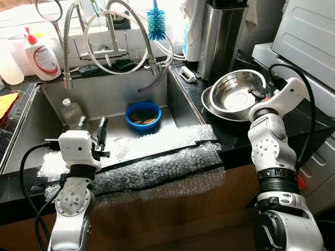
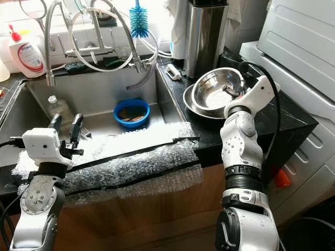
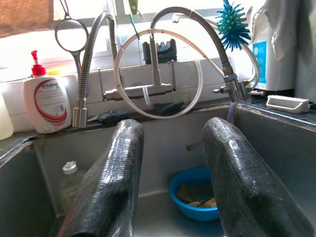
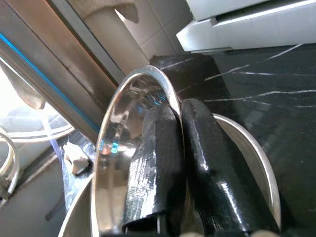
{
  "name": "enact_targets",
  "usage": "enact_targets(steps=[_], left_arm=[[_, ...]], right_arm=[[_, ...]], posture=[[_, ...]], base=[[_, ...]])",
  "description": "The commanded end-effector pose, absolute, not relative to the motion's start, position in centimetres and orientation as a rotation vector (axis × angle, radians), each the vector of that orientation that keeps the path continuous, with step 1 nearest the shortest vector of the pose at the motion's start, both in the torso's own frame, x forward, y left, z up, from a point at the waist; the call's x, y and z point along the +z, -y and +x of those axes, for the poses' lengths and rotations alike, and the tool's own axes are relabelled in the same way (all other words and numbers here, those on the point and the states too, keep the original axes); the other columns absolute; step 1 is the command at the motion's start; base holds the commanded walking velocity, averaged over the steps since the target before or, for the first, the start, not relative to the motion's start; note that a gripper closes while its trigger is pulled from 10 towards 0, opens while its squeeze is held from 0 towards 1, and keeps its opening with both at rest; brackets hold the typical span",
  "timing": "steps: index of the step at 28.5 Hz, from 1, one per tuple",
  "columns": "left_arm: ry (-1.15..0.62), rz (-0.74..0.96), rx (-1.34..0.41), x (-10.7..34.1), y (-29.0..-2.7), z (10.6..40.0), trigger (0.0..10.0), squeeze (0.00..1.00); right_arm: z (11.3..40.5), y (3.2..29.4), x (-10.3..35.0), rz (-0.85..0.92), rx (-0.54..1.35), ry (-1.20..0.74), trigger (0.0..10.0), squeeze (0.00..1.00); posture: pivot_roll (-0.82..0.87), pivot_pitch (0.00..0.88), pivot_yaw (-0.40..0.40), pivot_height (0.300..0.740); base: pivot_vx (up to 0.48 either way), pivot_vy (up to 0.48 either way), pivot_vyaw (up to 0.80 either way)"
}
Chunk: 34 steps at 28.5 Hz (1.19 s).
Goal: Kitchen organization
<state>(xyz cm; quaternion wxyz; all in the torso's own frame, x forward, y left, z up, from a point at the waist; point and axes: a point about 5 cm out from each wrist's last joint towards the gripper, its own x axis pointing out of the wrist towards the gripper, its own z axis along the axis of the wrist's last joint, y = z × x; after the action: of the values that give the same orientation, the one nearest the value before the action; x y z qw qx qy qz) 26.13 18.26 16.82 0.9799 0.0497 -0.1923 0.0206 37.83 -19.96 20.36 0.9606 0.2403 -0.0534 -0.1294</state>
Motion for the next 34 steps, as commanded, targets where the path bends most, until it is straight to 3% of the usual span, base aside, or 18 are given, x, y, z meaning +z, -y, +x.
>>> enact_targets(steps=[1,13,14,15,16,17,28,34], left_arm=[[0.382,0.12,0.028,17.0,-18.3,26.4,10.0,0.0],[0.397,0.125,0.04,17.4,-18.4,26.4,10.0,0.0],[0.402,0.117,0.045,17.5,-18.4,26.5,10.0,0.0],[0.412,0.099,0.057,17.8,-18.6,26.5,10.0,0.0],[0.415,0.089,0.062,17.9,-18.7,26.5,10.0,0.0],[0.421,0.081,0.069,18.1,-18.7,26.5,10.0,0.0],[0.539,-0.054,0.1,21.8,-19.7,26.6,10.0,0.0],[0.53,-0.262,0.081,21.8,-19.8,26.4,10.0,0.0]], right_arm=[[37.9,19.8,21.6,0.508,-0.246,0.162,0.0,0.0],[37.6,18.8,23.1,0.576,-0.143,0.305,0.0,0.0],[37.6,18.6,23.3,0.583,-0.127,0.319,1.6,0.0],[37.5,18.4,23.6,0.589,-0.098,0.343,4.5,0.0],[37.5,18.3,23.7,0.587,-0.087,0.352,8.9,0.0],[37.4,18.2,23.8,0.588,-0.075,0.366,10.0,0.0],[36.0,14.1,25.0,0.636,0.325,0.463,10.0,0.0],[35.1,12.6,23.4,0.629,0.487,0.419,10.0,0.0]], posture=[[-0.04,0.0,0.045,0.74],[-0.04,0.0,0.043,0.74],[-0.04,0.0,0.043,0.74],[-0.04,0.0,0.042,0.74],[-0.04,0.0,0.042,0.74],[-0.04,0.0,0.042,0.74],[-0.04,0.0,0.037,0.74],[-0.04,0.0,0.031,0.74]], base=[[0.0,0.0,0.0],[0.0,0.0,0.0],[0.0,0.0,0.0],[0.0,0.0,0.0],[0.0,0.0,0.0],[0.0,0.0,0.0],[0.0,0.0,0.0],[0.0,0.0,0.0]])
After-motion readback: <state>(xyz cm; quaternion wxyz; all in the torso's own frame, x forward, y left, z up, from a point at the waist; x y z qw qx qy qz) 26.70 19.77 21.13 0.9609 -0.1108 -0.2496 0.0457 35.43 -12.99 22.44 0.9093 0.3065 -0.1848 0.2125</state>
